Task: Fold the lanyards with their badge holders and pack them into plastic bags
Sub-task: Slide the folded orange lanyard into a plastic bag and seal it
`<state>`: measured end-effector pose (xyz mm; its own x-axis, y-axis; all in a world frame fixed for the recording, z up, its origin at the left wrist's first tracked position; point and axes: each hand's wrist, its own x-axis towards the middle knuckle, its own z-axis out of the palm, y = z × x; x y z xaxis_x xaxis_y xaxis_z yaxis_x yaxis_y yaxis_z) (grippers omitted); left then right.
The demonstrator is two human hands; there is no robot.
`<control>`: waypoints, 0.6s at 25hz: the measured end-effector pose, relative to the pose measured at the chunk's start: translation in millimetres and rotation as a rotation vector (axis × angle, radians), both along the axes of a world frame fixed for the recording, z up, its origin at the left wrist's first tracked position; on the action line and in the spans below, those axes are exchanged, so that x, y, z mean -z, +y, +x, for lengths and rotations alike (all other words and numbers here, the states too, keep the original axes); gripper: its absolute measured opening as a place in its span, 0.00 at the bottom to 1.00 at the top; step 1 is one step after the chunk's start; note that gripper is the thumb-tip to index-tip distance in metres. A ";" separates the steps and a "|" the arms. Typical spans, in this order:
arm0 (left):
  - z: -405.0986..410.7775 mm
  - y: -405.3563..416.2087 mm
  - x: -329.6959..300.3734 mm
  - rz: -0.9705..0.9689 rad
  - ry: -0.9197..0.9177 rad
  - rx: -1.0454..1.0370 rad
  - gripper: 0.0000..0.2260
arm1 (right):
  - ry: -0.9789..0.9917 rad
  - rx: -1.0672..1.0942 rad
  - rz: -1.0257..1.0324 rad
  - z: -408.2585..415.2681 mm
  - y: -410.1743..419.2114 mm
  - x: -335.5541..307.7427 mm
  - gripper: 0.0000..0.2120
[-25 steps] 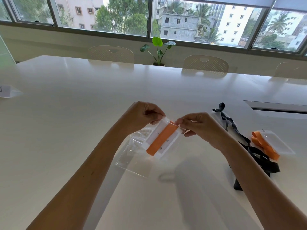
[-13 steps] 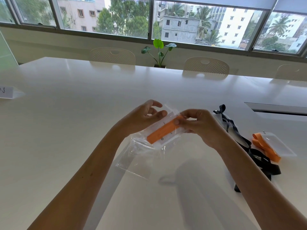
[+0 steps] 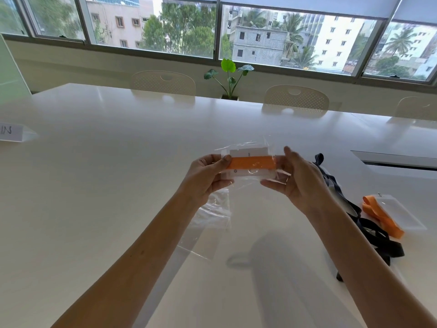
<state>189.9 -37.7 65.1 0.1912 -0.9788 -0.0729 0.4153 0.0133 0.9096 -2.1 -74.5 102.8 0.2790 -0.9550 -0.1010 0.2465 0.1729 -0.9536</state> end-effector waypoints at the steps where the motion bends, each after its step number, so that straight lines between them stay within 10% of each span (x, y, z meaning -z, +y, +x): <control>1: 1.3 -0.2 0.0 0.007 -0.003 0.001 0.03 | 0.015 -0.006 0.032 -1.7 -1.6 -1.0 0.11; 15: -0.9 -0.7 1.6 -0.023 -0.147 -0.021 0.04 | 0.469 0.009 -0.387 -9.5 -8.0 2.6 0.02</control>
<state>189.0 -38.4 63.5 0.2191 -0.9755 -0.0197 0.2767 0.0428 0.9600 -11.6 -82.5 100.2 0.2802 -0.9490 0.1443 -0.2152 -0.2086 -0.9540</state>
